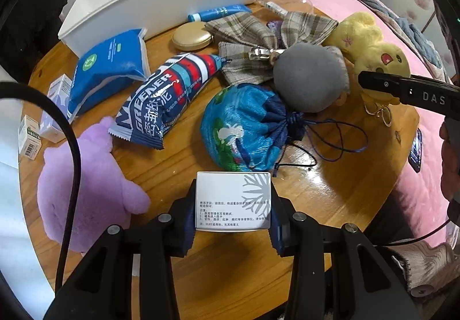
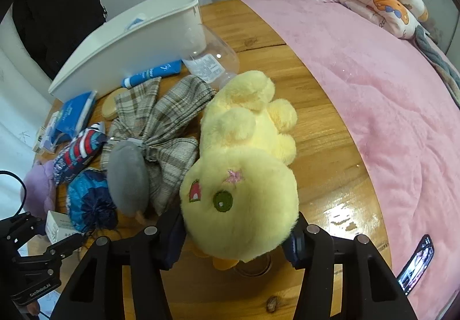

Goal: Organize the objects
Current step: 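Grasp the small white box with the left tool while the right tool grasps the yellow chick, then carry the white box and yellow chick into the tray and release both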

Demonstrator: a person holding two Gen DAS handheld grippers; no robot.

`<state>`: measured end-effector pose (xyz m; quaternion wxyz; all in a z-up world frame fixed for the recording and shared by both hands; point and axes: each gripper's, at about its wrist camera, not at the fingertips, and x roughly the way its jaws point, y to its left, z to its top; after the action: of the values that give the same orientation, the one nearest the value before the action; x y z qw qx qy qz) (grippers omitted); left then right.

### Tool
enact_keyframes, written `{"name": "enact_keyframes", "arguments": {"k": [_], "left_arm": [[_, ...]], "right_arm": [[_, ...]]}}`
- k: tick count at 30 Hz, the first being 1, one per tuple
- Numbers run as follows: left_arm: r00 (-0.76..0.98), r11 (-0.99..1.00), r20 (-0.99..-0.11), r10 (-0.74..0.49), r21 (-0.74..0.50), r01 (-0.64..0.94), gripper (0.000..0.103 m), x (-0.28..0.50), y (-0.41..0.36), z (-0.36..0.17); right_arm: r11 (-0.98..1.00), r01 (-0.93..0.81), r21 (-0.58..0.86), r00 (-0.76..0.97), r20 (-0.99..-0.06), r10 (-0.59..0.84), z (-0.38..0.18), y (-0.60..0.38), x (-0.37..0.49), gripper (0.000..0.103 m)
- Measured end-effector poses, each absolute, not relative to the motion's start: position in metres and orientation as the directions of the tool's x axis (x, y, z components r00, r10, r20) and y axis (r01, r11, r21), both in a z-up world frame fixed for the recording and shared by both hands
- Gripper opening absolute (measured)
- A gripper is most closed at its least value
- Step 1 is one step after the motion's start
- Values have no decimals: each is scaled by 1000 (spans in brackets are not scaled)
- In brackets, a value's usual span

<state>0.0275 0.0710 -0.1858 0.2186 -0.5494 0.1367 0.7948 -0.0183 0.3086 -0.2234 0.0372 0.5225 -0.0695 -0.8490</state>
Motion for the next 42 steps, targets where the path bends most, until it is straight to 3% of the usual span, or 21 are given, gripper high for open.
{"name": "enact_keyframes", "arguments": {"k": [14, 31, 42], "left_arm": [[-397, -866, -883, 251, -22, -499, 44, 33, 78, -139], [-556, -871, -759, 340, -32, -489, 44, -24, 81, -26], [-604, -894, -730, 320, -21, -447, 44, -73, 76, 8]], "right_arm": [[-985, 41, 170, -566, -808, -163, -166, 298, 15, 56], [-971, 152, 184, -689, -684, -237, -85, 269, 25, 56], [-964, 209, 163, -740, -618, -265, -44, 248, 10, 56]]}}
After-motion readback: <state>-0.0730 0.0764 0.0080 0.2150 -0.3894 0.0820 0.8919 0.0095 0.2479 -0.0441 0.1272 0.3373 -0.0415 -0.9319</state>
